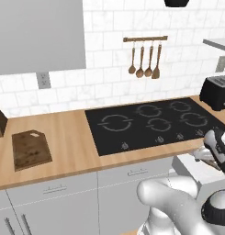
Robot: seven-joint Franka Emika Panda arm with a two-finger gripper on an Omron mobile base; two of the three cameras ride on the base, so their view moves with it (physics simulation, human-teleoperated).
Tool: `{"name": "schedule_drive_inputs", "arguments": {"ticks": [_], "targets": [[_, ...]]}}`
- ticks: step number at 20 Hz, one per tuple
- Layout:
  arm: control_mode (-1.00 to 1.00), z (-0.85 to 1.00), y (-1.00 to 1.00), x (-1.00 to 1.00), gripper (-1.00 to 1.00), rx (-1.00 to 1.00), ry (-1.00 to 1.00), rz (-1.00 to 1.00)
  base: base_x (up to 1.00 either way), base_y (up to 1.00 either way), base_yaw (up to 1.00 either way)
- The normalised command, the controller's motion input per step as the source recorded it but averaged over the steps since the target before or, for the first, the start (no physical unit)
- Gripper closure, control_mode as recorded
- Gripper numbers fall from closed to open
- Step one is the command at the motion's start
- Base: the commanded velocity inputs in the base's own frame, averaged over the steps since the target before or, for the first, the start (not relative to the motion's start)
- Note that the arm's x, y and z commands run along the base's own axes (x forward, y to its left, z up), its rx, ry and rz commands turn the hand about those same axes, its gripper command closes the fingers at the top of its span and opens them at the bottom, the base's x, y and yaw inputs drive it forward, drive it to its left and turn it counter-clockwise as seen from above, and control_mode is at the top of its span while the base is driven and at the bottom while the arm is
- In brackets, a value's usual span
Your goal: Pick up the knife from the drawer and place it on the cutting board. Then place the meat from the plate to the cutting board.
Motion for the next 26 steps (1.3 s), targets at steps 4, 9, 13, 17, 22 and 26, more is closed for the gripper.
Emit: {"name": "schedule_drive_inputs", "arguments": {"ticks": [4, 9, 13, 17, 22, 26], "targets": [[-1.00, -0.11, -0.08, 0.24, -1.00, 0.00, 0.00, 0.00, 0.00, 0.00, 0.00], [-1.00, -0.12, -0.07, 0.06, -1.00, 0.00, 0.00, 0.00, 0.00, 0.00, 0.00], [-1.00, -0.17, -0.23, 0.08, -1.00, 0.00, 0.00, 0.00, 0.00, 0.00, 0.00], [-1.00, -0.06, -0.05, 0.00, -1.00, -0.03, 0.00, 0.00, 0.00, 0.00, 0.00], [-1.00, -0.20, -0.16, 0.05, -1.00, -0.02, 0.00, 0.00, 0.00, 0.00, 0.00], [-1.00, -0.15, 0.00, 0.05, -1.00, -0.01, 0.00, 0.00, 0.00, 0.00, 0.00]]}}
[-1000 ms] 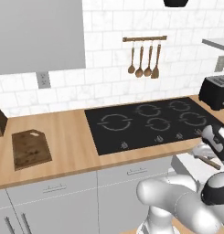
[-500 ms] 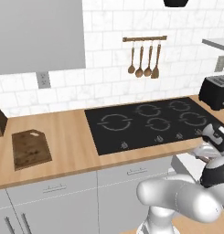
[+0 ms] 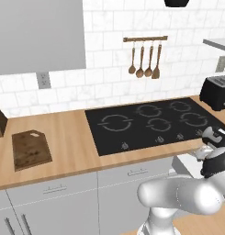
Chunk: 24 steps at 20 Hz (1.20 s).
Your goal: Pick up the knife from the drawer and place it on the cutting board. Then place the meat from the plate to the cutting board.
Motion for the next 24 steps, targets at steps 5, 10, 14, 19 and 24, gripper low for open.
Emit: {"name": "schedule_drive_inputs", "arguments": {"ticks": [5, 10, 14, 19, 24], "targets": [[-1.00, -0.07, 0.00, 0.04, -1.00, 0.00, 0.01, 0.00, 0.00, 0.00, 0.00], [-1.00, -0.01, 0.00, 0.00, -1.00, 0.00, 0.00, 0.00, 0.00, 0.00, 0.00], [-1.00, 0.00, 0.00, 0.00, -1.00, 0.00, 0.00, 0.00, 0.00, 0.00, 0.00], [-1.00, -0.01, 0.00, 0.00, -1.00, 0.00, 0.00, 0.00, 0.00, 0.00, 0.00], [-1.00, -0.11, 0.00, 0.00, -1.00, -0.01, -0.01, 0.00, 0.00, 0.00, 0.00]]}}
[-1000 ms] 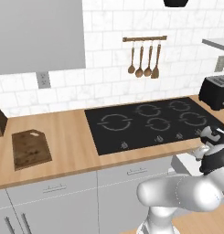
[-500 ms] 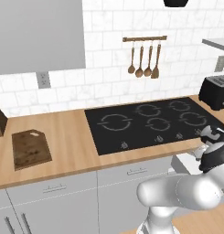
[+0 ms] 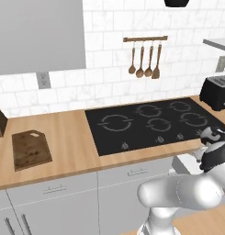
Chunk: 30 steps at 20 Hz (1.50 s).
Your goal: Pick up the knife from the drawer and place it on the cutting board. Then place the meat from the plate to the cutting board.
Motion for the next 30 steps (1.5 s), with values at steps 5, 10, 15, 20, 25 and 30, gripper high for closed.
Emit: {"name": "schedule_drive_inputs", "arguments": {"ticks": [5, 10, 15, 20, 25, 30], "targets": [[-1.00, -0.17, -0.03, 0.00, -1.00, -0.01, 0.03, 0.00, 0.00, 0.00, 0.00], [-1.00, -0.26, -0.28, -0.04, -1.00, -0.04, 0.00, 0.01, 0.00, 0.00, 0.00], [-1.00, -0.04, -0.37, -0.07, -1.00, 0.00, 0.03, -0.01, 0.00, 0.00, 0.00], [-1.00, 0.00, -0.58, -0.11, -1.00, 0.01, 0.08, -0.01, 0.00, 0.00, 0.00], [-1.00, -0.04, -0.55, -0.40, -1.00, 0.03, 0.13, -0.01, 0.00, 0.00, 0.00], [-1.00, -0.11, -0.51, -0.79, -1.00, 0.07, 0.12, -0.05, 0.00, 0.00, 0.00]]}}
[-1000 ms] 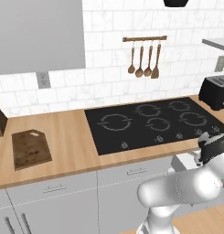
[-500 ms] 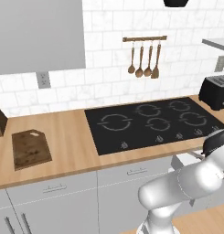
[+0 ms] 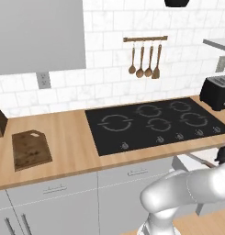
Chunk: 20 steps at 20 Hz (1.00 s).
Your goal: Pick up the knife from the drawer and place it on the cutting board. Then place the meat from the plate to the cutting board.
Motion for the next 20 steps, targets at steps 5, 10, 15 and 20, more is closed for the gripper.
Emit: {"name": "schedule_drive_inputs", "arguments": {"ticks": [5, 10, 15, 20], "targets": [[-1.00, -0.02, -0.44, -0.88, -1.00, 0.09, 0.22, -0.07, 0.00, 0.00, 0.00], [-1.00, 0.00, -0.36, -0.99, -1.00, 0.10, 0.26, -0.07, 0.00, 0.00, 0.00], [-1.00, 0.02, -0.07, 0.13, -1.00, 0.02, 0.25, -0.02, 0.00, 0.00, 0.00], [-1.00, 0.00, 0.09, 0.99, -1.00, 0.00, 0.08, 0.05, 0.00, 0.00, 0.00]]}}
